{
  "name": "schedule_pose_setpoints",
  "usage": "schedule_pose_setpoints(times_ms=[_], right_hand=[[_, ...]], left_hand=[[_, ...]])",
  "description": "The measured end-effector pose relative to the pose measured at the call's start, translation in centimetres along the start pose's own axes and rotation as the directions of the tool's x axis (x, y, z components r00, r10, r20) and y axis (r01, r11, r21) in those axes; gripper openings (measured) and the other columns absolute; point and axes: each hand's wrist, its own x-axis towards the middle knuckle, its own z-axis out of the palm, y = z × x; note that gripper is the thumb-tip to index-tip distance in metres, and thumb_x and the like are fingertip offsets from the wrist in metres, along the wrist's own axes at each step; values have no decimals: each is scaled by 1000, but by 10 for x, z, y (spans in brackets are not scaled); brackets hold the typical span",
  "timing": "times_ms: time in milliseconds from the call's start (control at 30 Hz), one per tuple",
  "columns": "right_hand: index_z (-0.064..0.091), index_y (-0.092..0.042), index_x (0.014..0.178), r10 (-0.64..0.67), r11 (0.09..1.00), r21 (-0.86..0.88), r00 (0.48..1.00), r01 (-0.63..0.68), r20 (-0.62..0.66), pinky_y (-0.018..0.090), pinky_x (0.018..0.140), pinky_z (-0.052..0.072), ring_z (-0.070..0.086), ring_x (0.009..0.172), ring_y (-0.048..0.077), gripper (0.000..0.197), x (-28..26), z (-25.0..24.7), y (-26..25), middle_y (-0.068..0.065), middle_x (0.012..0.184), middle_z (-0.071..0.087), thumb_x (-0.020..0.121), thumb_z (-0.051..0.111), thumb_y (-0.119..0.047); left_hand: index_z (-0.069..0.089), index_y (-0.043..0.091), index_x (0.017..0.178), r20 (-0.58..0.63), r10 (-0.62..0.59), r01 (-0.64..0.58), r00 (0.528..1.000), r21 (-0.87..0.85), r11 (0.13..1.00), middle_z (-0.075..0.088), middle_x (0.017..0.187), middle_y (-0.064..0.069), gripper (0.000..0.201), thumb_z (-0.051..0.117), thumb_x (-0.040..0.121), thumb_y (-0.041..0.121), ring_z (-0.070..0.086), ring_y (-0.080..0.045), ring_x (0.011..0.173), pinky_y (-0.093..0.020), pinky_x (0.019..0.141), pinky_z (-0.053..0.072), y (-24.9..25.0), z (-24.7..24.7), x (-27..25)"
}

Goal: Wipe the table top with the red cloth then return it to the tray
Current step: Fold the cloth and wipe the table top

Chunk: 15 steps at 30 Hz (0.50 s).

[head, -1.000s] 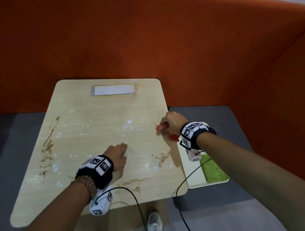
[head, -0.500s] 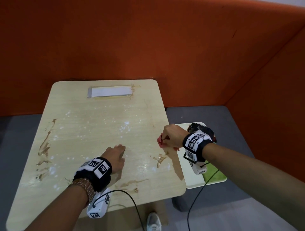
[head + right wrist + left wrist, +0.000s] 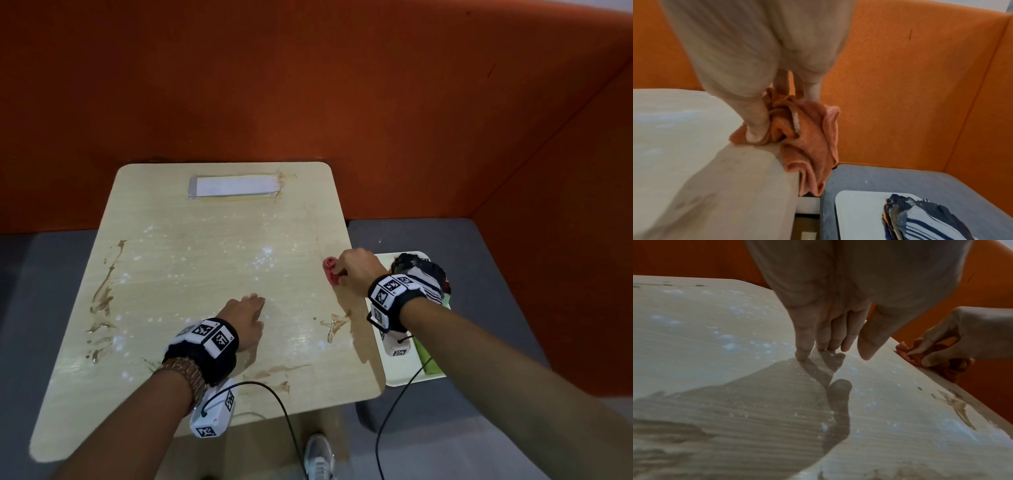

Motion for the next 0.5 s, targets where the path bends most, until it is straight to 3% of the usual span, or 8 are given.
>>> schedule_pose_setpoints(times_ms=[167, 300, 400, 500], right_hand=[[73, -18, 105, -22, 998, -51, 1000, 23, 3, 36, 78, 50, 61, 96, 30, 26, -25, 9, -12, 7, 102, 67, 86, 56, -12], [65, -20, 99, -69, 997, -35, 998, 69, -9, 34, 69, 47, 62, 87, 29, 21, -40, 12, -15, 4, 92, 67, 83, 55, -10], [53, -21, 114, -57, 998, 33, 994, 61, -98, 34, 63, 43, 61, 82, 32, 28, -34, 5, -11, 6, 90, 65, 86, 55, -16], [54, -23, 129, -11, 999, 47, 989, 18, -150, 37, 71, 45, 60, 92, 33, 40, -22, -3, -8, 8, 101, 64, 89, 53, -21]], left_hand=[[22, 14, 150, 7, -3, 3, 1000, 9, 1000, 15, 159, -8, 59, 44, 97, 23, 21, -30, 144, -36, 116, 27, 2, 0, -1], [21, 14, 151, 7, -1, 1, 1000, 6, 1000, 12, 160, -8, 59, 44, 97, 23, 19, -29, 145, -36, 117, 25, 1, -2, -1], [21, 16, 151, 3, 2, -2, 1000, 4, 1000, 13, 160, -7, 59, 44, 97, 25, 17, -28, 146, -36, 117, 24, -2, -2, -1], [23, 17, 150, -13, 6, -6, 1000, 18, 1000, 16, 159, -7, 58, 44, 97, 25, 22, -29, 144, -35, 116, 26, -2, 1, -1]])
